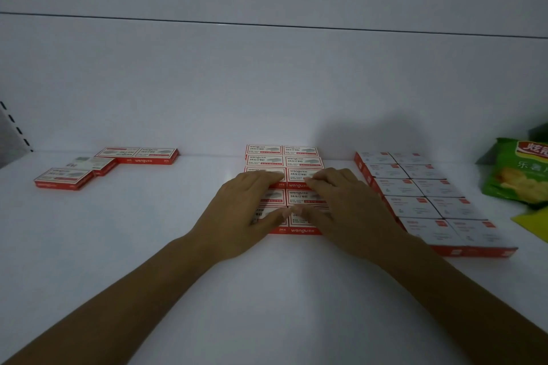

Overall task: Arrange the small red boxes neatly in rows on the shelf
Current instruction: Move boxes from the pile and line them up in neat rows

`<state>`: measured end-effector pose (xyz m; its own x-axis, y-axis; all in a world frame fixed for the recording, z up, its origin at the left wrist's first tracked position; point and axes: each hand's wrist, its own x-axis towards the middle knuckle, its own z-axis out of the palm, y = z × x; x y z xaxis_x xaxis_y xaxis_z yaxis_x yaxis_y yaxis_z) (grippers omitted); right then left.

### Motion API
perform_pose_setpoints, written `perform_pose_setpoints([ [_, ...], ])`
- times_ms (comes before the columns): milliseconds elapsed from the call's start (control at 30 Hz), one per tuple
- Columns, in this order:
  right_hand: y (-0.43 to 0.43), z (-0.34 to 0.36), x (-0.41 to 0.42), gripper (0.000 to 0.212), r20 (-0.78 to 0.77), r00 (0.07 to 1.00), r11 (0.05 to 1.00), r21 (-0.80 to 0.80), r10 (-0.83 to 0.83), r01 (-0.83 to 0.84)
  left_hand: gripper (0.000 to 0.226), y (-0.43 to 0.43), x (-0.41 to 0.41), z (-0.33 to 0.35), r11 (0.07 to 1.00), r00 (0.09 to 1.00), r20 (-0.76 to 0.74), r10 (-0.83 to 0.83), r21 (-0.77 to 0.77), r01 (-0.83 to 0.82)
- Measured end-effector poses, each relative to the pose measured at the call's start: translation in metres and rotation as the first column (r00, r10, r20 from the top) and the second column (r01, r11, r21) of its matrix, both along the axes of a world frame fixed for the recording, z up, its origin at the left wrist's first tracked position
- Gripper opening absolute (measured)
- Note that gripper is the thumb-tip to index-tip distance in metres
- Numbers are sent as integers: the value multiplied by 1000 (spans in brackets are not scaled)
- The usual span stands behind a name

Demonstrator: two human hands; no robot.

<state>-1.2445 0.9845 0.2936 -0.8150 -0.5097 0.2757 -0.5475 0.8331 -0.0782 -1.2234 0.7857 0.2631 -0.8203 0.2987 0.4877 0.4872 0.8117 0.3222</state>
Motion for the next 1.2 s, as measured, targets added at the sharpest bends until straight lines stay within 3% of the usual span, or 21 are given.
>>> perform_pose_setpoints([
  [267,-1,6,-1,63,25,998,999,-2,-52,52,68,2,1,6,998,998,32,53,-42,-52],
  [567,-23,36,10,58,-87,996,1000,-5,4,-4,65,-30,18,43,909,986,-148,77,-397,-130],
  [1200,-266,20,31,51,-24,952,952,-3,306,-306,68,-270,79,27,903,955,-27,297,-319,-289],
])
